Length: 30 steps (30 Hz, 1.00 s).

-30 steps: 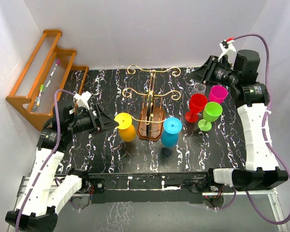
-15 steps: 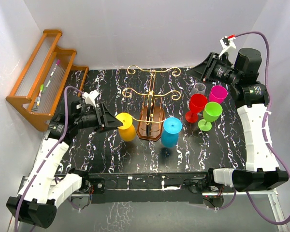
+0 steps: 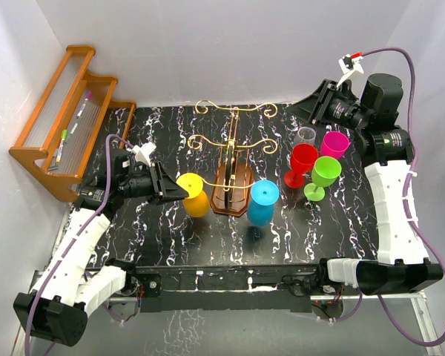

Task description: Take the wine glass off the wine glass rack

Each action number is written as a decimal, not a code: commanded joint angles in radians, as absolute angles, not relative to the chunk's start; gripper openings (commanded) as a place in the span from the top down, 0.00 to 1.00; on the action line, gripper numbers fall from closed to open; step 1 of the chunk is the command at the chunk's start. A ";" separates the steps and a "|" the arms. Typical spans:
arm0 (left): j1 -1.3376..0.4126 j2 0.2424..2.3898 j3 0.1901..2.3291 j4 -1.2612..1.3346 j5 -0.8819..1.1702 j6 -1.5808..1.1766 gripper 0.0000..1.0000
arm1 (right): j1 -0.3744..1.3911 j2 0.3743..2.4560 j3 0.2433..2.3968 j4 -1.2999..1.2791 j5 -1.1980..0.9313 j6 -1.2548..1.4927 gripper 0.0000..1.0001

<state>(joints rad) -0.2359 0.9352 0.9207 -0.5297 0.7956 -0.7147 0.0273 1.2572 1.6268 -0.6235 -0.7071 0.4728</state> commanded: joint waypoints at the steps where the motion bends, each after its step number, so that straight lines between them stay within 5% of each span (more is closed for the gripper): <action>1: -0.240 0.932 0.902 -0.480 0.848 -0.732 0.75 | 0.032 1.231 1.646 -0.561 -0.711 0.465 0.75; 15: -0.240 0.892 0.901 -0.451 0.871 -0.792 1.00 | 0.032 1.215 1.633 -0.552 -0.698 0.476 0.75; 30: -0.234 0.820 0.847 -0.284 0.878 -1.087 1.00 | 0.032 1.194 1.629 -0.551 -0.666 0.477 0.75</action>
